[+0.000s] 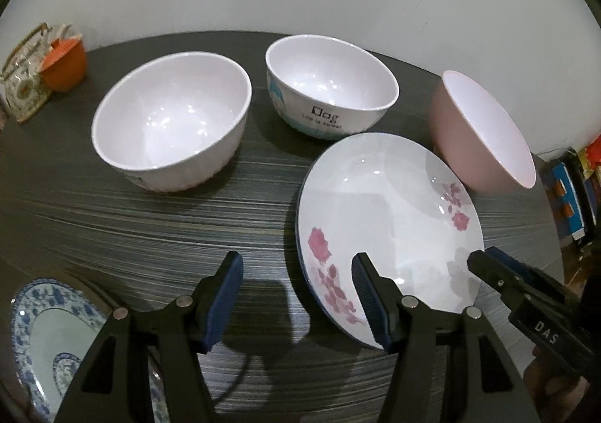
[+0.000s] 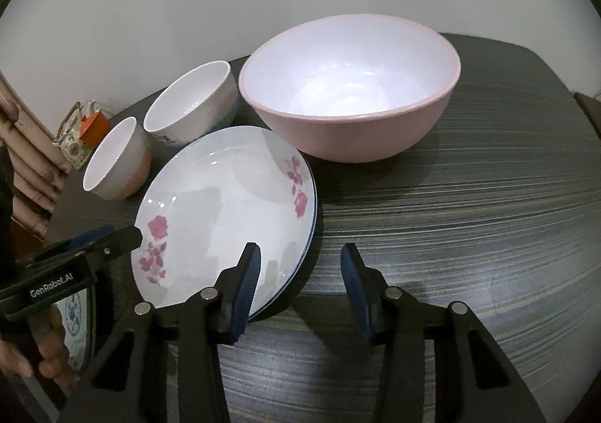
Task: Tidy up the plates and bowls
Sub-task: 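Close the right gripper on the pink-rose plate rim while the left grips the opposite rim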
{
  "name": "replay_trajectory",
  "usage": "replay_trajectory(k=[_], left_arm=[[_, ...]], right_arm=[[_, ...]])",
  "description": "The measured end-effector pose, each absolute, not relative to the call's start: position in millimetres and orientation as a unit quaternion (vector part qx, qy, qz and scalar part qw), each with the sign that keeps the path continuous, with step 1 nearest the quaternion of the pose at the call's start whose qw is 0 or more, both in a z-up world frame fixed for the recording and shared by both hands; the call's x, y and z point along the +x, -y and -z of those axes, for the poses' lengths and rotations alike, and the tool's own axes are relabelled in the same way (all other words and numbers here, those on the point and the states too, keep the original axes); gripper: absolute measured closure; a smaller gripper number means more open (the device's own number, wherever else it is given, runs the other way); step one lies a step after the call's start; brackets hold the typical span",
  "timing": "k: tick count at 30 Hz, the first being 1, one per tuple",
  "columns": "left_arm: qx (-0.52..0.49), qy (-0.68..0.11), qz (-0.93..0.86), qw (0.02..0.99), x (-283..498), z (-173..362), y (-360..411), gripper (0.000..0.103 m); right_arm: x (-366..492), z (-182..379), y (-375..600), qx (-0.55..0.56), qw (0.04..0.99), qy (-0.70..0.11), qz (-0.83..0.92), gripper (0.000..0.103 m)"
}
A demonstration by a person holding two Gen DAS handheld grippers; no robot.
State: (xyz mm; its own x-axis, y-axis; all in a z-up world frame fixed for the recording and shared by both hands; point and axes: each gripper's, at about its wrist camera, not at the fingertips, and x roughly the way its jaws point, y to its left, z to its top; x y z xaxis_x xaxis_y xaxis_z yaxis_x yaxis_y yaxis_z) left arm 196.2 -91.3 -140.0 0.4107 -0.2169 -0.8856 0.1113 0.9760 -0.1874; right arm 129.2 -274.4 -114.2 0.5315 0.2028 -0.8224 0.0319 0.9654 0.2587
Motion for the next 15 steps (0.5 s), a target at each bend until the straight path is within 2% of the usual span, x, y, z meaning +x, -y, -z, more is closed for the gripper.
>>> replay_trajectory(k=[10, 12, 15], left_arm=[[-0.067, -0.534, 0.114, 0.835, 209, 152, 87, 0.044], [-0.077, -0.538, 0.119, 0.831, 211, 154, 85, 0.056], [-0.093, -0.547, 0.124, 0.823, 214, 160, 80, 0.063]], right_arm=[[138, 128, 294, 0.183, 0.855, -0.478, -0.087, 0.073], [140, 131, 297, 0.198, 0.850, -0.479, -0.097, 0.073], [140, 134, 300, 0.217, 0.844, -0.477, -0.110, 0.074]])
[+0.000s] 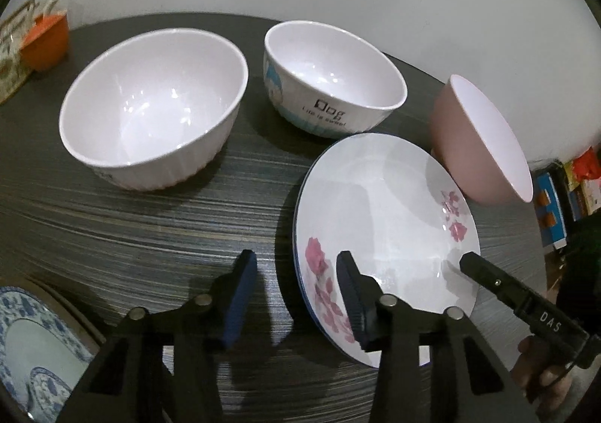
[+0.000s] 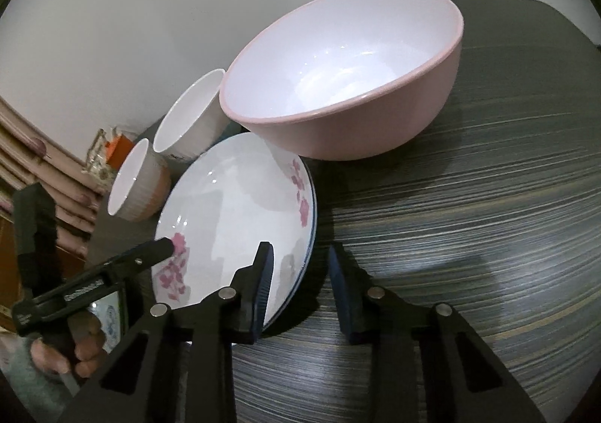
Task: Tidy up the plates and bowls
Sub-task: 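Close the right gripper on the pink-rose plate rim while the left grips the opposite rim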
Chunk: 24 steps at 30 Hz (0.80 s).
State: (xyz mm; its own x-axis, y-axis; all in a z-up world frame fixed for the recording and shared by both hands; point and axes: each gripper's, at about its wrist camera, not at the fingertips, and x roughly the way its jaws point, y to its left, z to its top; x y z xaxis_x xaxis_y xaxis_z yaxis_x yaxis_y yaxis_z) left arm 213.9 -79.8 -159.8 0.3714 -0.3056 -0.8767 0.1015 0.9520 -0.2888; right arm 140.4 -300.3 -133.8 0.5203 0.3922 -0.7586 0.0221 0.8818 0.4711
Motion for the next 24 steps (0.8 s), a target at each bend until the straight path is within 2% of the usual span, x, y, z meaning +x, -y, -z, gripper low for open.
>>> replay_trajectory(k=[2, 4, 10, 18, 24], left_arm=[[-0.102, -0.551, 0.132, 0.818, 215, 162, 79, 0.070], [-0.104, -0.553, 0.132, 0.816, 217, 164, 78, 0.070], [-0.121, -0.562, 0.149, 0.805, 217, 171, 76, 0.090], [-0.132, -0.561, 0.156, 0.802, 223, 170, 63, 0.090], [-0.116, -0.555, 0.157, 0.809, 206, 163, 64, 0.090]], right_arm=[[141, 136, 300, 0.225, 0.840, -0.479, -0.118, 0.076], [142, 137, 300, 0.223, 0.840, -0.479, -0.120, 0.078], [146, 142, 302, 0.236, 0.832, -0.487, -0.122, 0.084], [153, 148, 308, 0.257, 0.822, -0.492, -0.129, 0.091], [154, 149, 305, 0.262, 0.818, -0.497, -0.125, 0.091]])
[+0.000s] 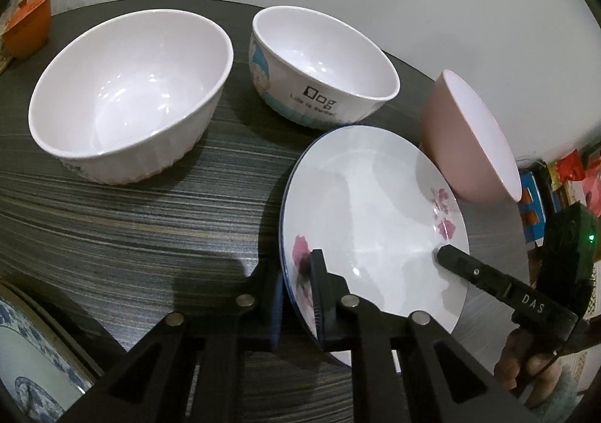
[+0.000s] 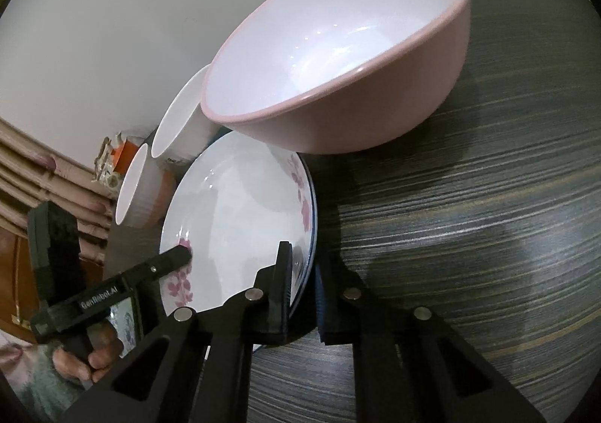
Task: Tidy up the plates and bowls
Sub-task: 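Close the right gripper on the pink-rose plate rim while the left grips the opposite rim, then lift and carry the pink-rose plate with both grippers over the blue-and-white stack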
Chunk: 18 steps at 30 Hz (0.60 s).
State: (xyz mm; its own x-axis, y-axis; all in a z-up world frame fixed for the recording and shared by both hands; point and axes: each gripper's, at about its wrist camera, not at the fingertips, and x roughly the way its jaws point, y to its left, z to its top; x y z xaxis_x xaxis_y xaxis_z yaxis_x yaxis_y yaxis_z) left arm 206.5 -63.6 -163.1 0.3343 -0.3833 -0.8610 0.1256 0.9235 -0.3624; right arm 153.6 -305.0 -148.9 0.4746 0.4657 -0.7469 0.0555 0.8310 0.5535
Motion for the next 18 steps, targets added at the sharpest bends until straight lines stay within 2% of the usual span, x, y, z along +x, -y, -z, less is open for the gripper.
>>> replay_trajectory(k=[18], left_arm=[[-0.115, -0.557, 0.145, 0.809, 192, 158, 71, 0.090]], right_arm=[[139, 145, 292, 0.250, 0.822, -0.497, -0.122, 0.092]])
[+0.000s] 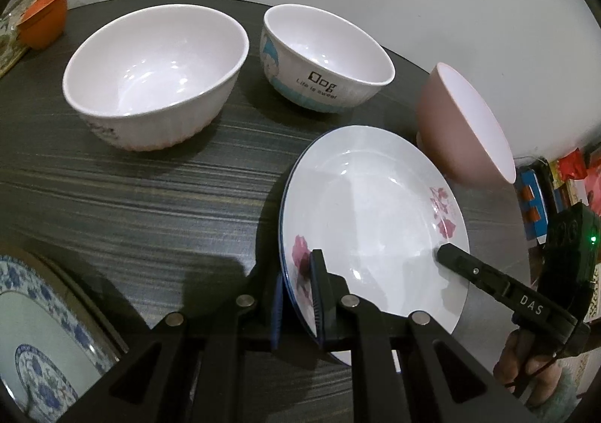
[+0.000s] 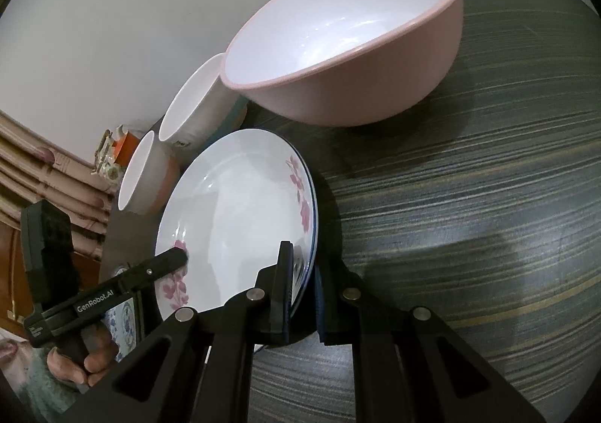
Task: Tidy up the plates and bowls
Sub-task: 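Lift and carry the pink-rose plate with both grippers over the blue-and-white stack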
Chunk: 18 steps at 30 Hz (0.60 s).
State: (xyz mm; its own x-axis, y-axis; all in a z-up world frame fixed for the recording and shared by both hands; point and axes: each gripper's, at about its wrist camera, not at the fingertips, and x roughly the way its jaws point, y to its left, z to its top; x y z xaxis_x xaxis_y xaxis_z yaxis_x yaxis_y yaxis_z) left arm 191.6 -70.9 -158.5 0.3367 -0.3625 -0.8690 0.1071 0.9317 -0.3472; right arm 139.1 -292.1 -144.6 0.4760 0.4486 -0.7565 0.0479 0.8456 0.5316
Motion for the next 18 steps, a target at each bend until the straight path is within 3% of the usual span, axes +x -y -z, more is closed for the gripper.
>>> replay_trajectory(k=[18], left_arm=[[-0.125, -0.539, 0.130, 0.823, 164, 131, 40, 0.090]], right_arm=[[110, 119, 267, 0.241, 0.830, -0.483, -0.140, 0.092]])
